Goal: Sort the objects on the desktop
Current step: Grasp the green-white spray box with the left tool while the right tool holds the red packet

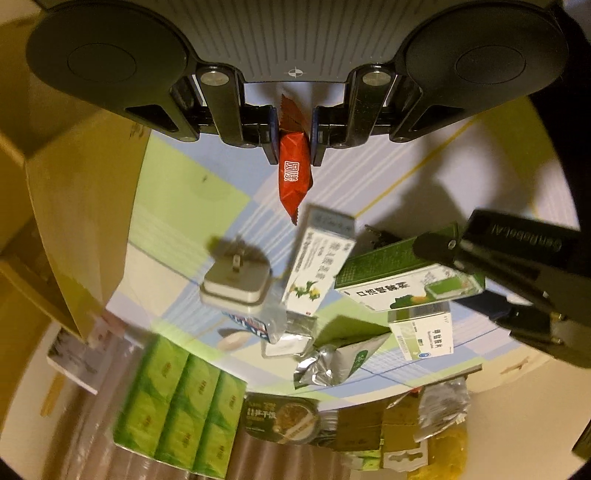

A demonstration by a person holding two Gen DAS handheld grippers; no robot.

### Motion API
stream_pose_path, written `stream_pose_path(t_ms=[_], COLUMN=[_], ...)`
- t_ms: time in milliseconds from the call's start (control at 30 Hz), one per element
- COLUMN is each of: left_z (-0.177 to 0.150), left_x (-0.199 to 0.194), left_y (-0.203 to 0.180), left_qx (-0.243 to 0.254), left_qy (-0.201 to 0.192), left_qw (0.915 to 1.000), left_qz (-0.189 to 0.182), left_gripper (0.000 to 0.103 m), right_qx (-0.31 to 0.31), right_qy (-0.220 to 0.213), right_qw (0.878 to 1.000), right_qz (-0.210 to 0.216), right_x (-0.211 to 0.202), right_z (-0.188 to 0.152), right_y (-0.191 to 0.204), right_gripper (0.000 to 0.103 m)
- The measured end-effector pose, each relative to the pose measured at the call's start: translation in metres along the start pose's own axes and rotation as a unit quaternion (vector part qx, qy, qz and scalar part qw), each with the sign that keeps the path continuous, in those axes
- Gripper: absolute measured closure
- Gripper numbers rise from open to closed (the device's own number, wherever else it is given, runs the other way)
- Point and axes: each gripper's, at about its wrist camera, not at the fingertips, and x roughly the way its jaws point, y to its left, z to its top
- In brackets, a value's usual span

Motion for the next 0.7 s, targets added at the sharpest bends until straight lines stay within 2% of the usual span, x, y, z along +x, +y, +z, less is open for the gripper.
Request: stream_pose_path(t_ms=[133, 300, 567, 700], left_z=[-0.003, 0.001, -0.003, -0.005], left_x=[-0.001, 0.010, 0.019, 0.023], left_y=[0.000, 0.000, -0.010, -0.012], left_qx=[-0.004, 0.009, 0.053, 0.064], left_qy=[0.001, 0.006, 0.005, 0.012], left_qw=[1.0000, 0.9999, 0.9982, 0.9975], left_qz=[0.006, 0.014, 0.028, 0.028], left_gripper=[0.041, 0.040, 0.042, 0.050], right_qx=[0.013, 0.024, 0.039, 0.045], right_qy=[0.002, 0.000, -0.004, -0.002], right_qw=[1.000, 1.000, 0.999, 0.999], right_qz=[0.000, -0.003, -0.009, -0.012], right_x=[-0.004, -0.003, 0.002, 0.006], right_z=[-0.006, -0.011, -0.012, -0.013], right_y=[0.004, 0.006, 0.002, 0.001], right_gripper=[0.090, 0.090, 0.089, 0.088])
